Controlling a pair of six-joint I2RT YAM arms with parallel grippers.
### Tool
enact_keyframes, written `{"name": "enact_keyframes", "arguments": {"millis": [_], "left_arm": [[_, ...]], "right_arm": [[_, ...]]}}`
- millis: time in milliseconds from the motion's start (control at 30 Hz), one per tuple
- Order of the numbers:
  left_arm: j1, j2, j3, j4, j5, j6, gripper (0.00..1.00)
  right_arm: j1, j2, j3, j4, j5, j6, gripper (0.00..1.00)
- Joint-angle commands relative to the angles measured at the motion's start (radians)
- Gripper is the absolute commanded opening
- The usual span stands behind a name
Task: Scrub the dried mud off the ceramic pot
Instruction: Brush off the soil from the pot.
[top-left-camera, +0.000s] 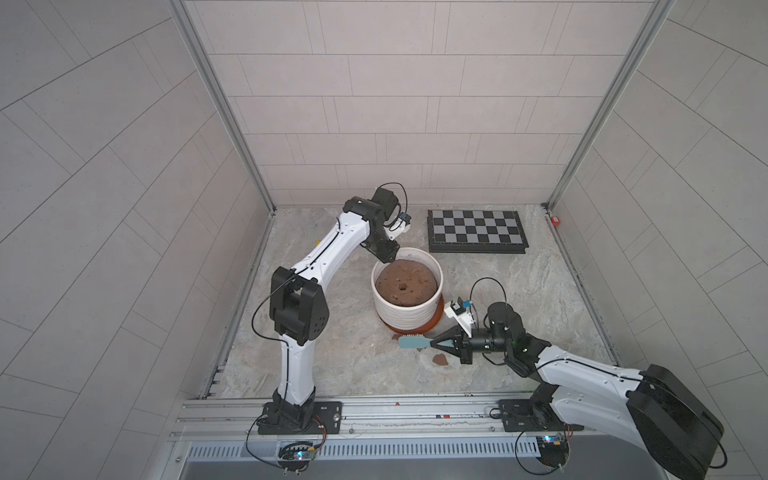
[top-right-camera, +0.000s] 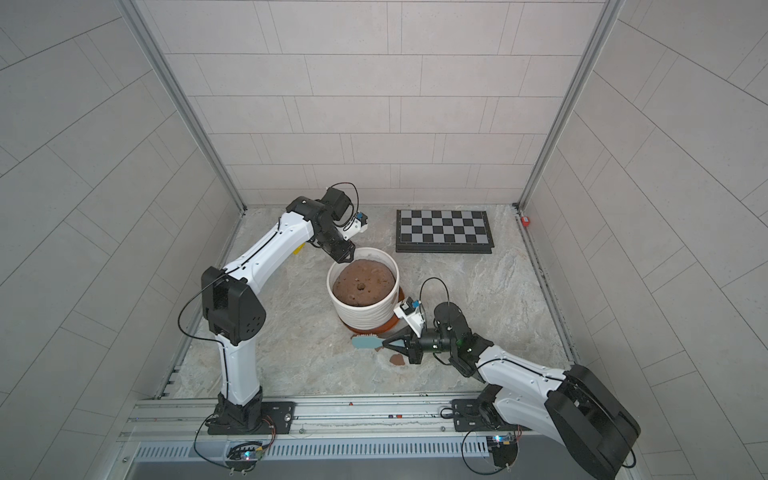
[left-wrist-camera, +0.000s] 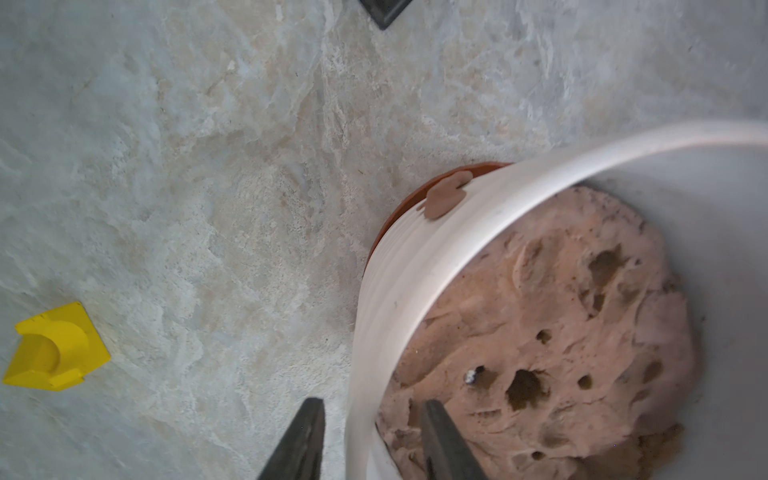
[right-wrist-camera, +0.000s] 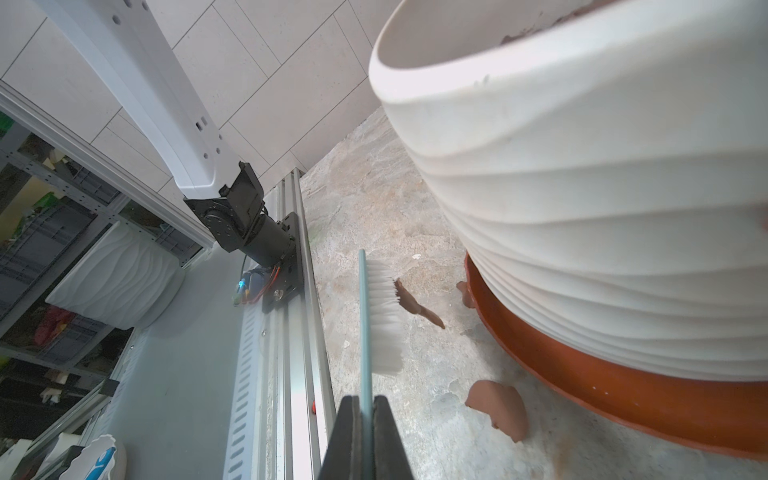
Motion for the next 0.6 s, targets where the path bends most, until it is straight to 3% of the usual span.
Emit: {"name": "enact_keyframes", "arguments": {"millis": [0,233,300,400,567], "left_arm": [[-0.001,-0.047,0.043,-0.045,0.014,-0.049,0.52],[-0.001,-0.099,0.049,-0.124,-0.09,-0.305,0.61],[-0.002,-0.136,0.006,-0.119,-0.121,-0.398,0.62],[-0.002,-0.201,-0.092,-0.073,-0.077,-0.491,0.68],[-0.005,-0.305,-0.277,0.014,-0.056,-0.583,0.7]], "right_arm": [[0.003,-0.001,0.014,0.039,-0.031,-0.011,0.0],[-0.002,0.0,0.031,0.046,-0.026,-0.024,0.0],[-0.005,-0.002,0.04,0.029,-0.028,-0.038,0.0],[-0.008,-0.016,0.052,0.0,-0.013,-0.055,0.0],[-0.016,-0.045,0.066,-0.034,0.002,-0.074,0.0]]}}
